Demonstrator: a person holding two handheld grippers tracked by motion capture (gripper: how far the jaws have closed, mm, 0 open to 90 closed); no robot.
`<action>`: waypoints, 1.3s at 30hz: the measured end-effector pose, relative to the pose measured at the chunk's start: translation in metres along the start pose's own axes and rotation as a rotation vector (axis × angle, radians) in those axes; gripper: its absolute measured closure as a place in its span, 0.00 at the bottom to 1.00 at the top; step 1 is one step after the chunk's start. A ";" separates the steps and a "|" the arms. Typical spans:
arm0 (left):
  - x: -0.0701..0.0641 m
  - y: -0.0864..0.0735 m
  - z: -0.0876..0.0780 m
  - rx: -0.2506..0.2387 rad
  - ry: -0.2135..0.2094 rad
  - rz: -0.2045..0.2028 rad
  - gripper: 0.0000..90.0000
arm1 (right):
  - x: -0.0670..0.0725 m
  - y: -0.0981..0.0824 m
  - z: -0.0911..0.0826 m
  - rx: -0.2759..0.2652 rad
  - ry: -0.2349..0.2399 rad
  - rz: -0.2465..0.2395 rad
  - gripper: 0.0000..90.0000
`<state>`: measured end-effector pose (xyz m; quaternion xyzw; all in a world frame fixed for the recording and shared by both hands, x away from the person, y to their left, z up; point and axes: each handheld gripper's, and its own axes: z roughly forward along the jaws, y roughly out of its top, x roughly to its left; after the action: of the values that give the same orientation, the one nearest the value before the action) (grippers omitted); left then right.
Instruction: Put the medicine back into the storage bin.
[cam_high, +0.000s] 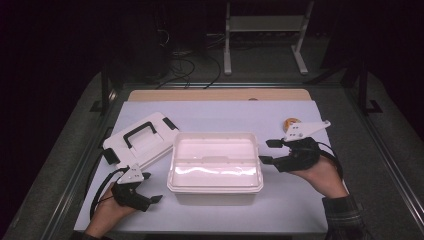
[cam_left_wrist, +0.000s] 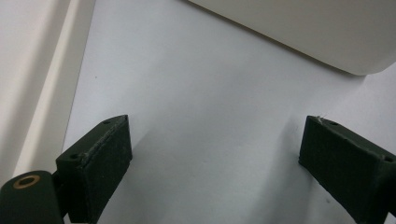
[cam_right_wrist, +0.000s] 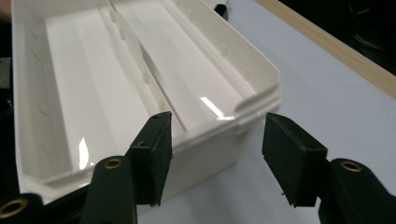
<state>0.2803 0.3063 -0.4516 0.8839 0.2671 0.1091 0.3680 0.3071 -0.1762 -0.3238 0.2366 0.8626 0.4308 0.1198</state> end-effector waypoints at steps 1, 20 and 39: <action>0.000 0.000 0.000 0.000 0.000 0.001 0.09 | 0.000 0.004 0.003 0.006 0.011 -0.010 0.47; 0.000 0.000 0.000 0.000 -0.001 -0.001 0.09 | 0.018 0.067 0.057 0.151 0.167 -0.199 0.62; 0.000 0.000 0.000 0.000 -0.002 -0.002 0.09 | 0.039 0.091 0.111 0.327 0.282 -0.312 0.86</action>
<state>0.2804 0.3064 -0.4516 0.8837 0.2677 0.1079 0.3683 0.3474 -0.0331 -0.3182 0.0547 0.9550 0.2907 0.0233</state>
